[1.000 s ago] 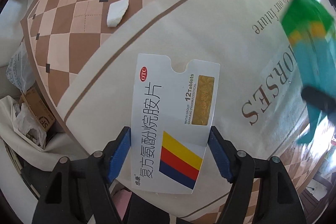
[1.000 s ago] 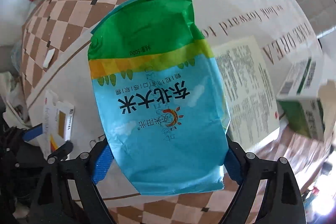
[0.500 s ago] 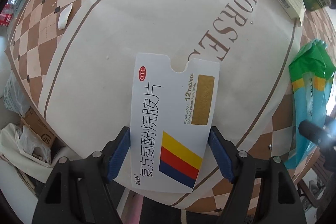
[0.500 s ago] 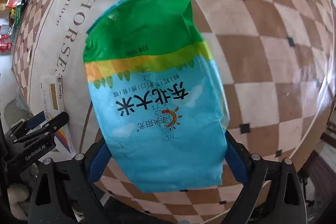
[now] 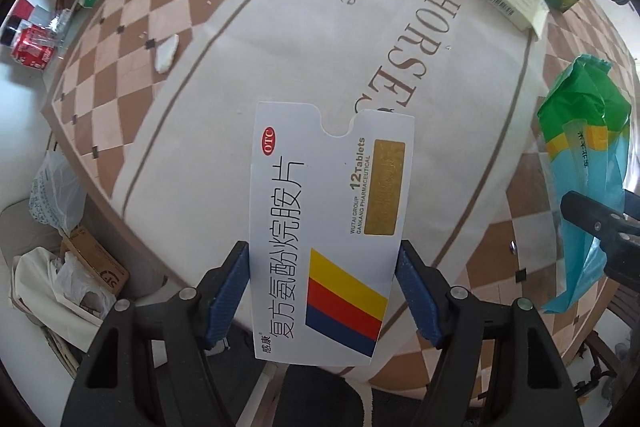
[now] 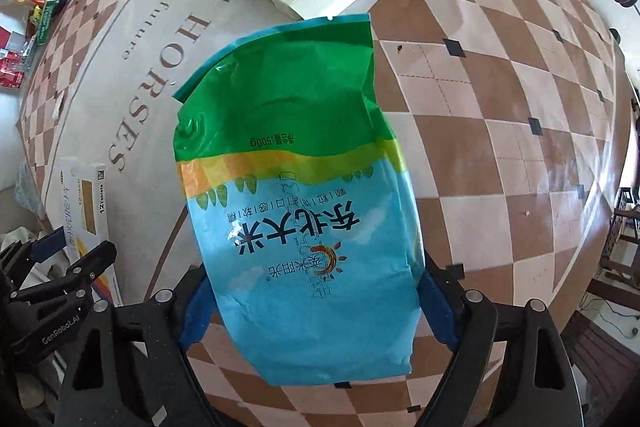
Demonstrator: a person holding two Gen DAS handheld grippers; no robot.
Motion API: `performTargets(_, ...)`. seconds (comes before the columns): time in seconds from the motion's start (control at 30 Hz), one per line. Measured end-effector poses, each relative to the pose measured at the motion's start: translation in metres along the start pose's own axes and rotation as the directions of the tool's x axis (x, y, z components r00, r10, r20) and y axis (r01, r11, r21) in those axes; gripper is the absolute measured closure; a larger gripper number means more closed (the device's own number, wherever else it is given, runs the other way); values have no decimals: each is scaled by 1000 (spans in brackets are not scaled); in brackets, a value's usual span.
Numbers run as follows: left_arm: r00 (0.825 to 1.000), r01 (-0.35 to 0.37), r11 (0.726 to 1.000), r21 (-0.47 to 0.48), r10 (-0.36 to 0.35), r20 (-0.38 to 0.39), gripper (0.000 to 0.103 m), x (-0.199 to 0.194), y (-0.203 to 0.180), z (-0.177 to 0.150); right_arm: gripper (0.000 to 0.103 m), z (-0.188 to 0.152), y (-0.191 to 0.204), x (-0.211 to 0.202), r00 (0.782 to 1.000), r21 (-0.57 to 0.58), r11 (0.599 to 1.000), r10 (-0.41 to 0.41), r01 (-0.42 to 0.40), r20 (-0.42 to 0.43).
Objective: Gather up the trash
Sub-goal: 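Lift the medicine box and rice bag and carry both over the bin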
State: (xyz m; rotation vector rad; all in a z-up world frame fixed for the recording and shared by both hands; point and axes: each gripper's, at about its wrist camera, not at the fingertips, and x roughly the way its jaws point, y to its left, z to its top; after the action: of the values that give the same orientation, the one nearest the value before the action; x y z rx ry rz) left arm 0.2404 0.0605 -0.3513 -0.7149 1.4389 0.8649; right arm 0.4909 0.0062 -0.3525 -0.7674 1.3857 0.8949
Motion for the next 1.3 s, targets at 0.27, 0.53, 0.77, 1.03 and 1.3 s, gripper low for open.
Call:
performTargets(0.27,989,47,997,68,-56,136,33,-63,29,-65,16,-104,30,-55,993,86,994,52,-61,108)
performTargets(0.53,977,114,989,88,-128,168,33,-77,96,-173,16,-254,118,-73,977,156,974,141,-166,160)
performTargets(0.77,985,169,986,-7,-169,-21,33,1,137,-239,16,-366,179,-7,976,168,963,217,-210,-22)
performTargets(1.03,955,241,966,-90,-252,-157,33,152,127,-223,16,-394,191,142,962,235,961,195,-148,-191)
performTargets(1.3,927,278,955,-104,-295,-231,33,314,99,-167,16,-361,176,305,957,270,954,191,-129,-217)
